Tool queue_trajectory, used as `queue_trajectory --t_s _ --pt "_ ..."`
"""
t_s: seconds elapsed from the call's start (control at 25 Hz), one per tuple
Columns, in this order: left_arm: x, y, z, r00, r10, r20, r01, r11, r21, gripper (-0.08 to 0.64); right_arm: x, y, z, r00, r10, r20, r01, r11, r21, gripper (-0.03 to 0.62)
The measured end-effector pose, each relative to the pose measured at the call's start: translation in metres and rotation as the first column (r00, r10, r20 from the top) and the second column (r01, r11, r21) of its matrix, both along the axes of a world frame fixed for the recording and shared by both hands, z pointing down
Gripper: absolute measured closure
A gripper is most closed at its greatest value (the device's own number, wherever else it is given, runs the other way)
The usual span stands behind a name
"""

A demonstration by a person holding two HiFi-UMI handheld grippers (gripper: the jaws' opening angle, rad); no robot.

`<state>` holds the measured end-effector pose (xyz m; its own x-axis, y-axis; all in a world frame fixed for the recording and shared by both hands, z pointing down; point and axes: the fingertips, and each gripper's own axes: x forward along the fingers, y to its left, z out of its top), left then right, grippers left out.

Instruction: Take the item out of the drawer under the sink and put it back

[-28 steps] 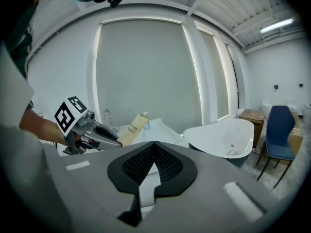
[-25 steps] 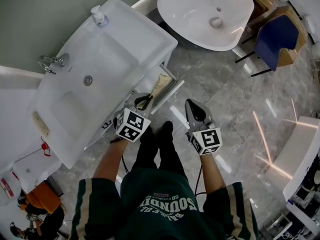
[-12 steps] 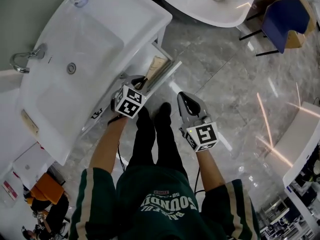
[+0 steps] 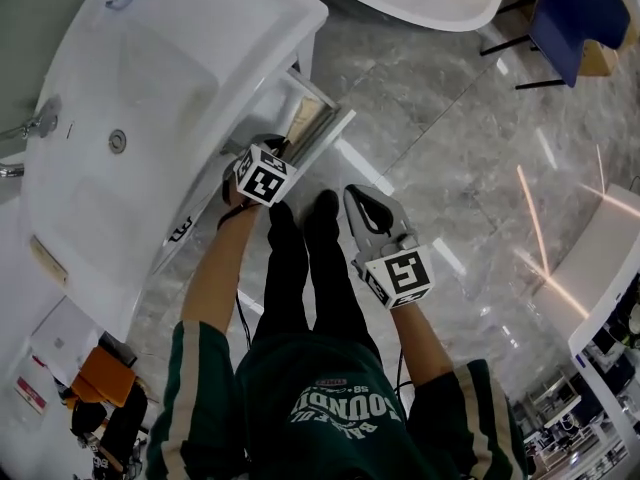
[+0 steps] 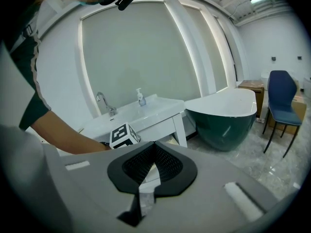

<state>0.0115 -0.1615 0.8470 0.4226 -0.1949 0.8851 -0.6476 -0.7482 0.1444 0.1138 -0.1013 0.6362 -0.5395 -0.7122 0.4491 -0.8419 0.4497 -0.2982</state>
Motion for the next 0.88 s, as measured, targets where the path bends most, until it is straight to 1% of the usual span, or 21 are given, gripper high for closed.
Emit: queue_trajectory --t_s 0.2,0.4,0.52,0.76,0.88 --pt "0.006 -0.011 0.042 0.999 0.006 0.042 -0.004 0.998 -0.056 0.485 0.012 -0.004 0.015 1.0 0.006 -0.008 -0.006 0.999 -0.032 0.591" --pt "0.009 -0.015 0.072 0.995 0.051 0.09 -0.043 0.995 -0.09 0.485 0.025 -0.007 0.032 1.0 0.018 -0.013 -0.018 0.998 -0.055 0.591" --pt "0.009 -0.01 0.088 0.99 0.073 0.121 -0.058 0.99 -0.128 0.485 0.029 -0.003 0.038 1.0 0.017 -0.014 -0.018 0.997 -0.07 0.591" --pt "0.011 -0.004 0.108 0.986 0.096 0.138 -0.066 0.976 -0.206 0.485 0.032 -0.003 0.041 0.999 0.005 -0.033 -0.008 0.996 -0.09 0.591" --pt "0.01 -0.007 0.113 0.984 0.102 0.143 -0.07 0.974 -0.214 0.485 0.031 -0.002 0.04 1.0 0.003 -0.031 -0.006 0.996 -0.095 0.591"
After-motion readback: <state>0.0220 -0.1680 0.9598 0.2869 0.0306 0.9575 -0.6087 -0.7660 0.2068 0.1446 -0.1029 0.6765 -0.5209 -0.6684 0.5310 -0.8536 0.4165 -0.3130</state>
